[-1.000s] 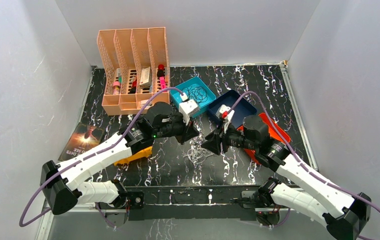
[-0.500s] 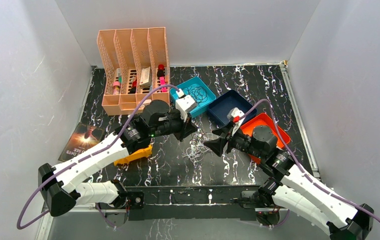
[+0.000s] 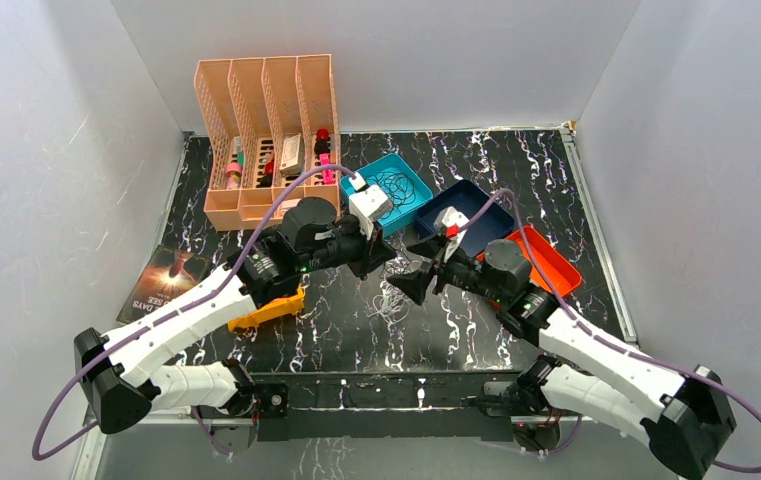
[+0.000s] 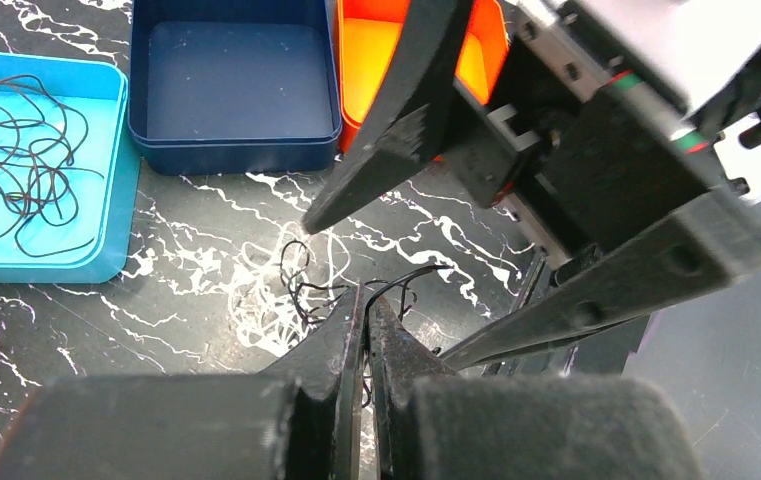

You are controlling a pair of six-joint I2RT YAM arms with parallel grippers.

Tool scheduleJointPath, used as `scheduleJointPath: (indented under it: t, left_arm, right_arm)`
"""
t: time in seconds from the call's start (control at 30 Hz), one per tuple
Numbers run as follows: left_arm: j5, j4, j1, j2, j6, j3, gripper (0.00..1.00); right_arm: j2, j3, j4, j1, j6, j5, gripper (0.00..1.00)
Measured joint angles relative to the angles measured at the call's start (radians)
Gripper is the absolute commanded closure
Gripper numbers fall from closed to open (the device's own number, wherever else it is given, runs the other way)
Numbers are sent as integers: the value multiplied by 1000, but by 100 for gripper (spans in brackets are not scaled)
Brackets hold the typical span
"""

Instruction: Untangle the cables

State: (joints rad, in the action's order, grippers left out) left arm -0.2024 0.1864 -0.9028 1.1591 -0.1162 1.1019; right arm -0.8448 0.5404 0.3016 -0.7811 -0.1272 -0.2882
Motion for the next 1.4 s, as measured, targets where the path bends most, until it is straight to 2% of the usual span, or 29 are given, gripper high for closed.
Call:
scheduleJointPath:
  t: [0.1,0.17,0.3,0.4,0.6,0.93,1.17,1.33,1.4]
  left_arm:
    - [-2,0,0,0,-7,5,100]
    - [-3,0,0,0,-13,10,100]
    - [-2,-6,0,0,-23,16,100]
    - [5,-5,0,0,-31,25,100]
    - [41,4,0,0,-42,81,100]
    - [149,21,0,-10,-26,222,100]
    - [259,43,0,-10,13,306,100]
    - [353,57,0,8,76,407,100]
    - [435,45,0,45,116,487,100]
  right_arm:
    - [-74,0,68,0,-1,2,13]
    - [-111,0,113,0,-8,18,19]
    - [-179,-6,210,0,-40,58,44]
    - [-244,-14,261,0,-69,63,55]
    - [-337,-61,330,-1,-114,51,56]
    - [-348,-192,383,-1,-148,71,66]
    - [-349,-313,397,-1,-166,76,68]
    - [-345,-405,438,-1,-209,76,74]
    - [-322,-452,424,-1,-215,79,74]
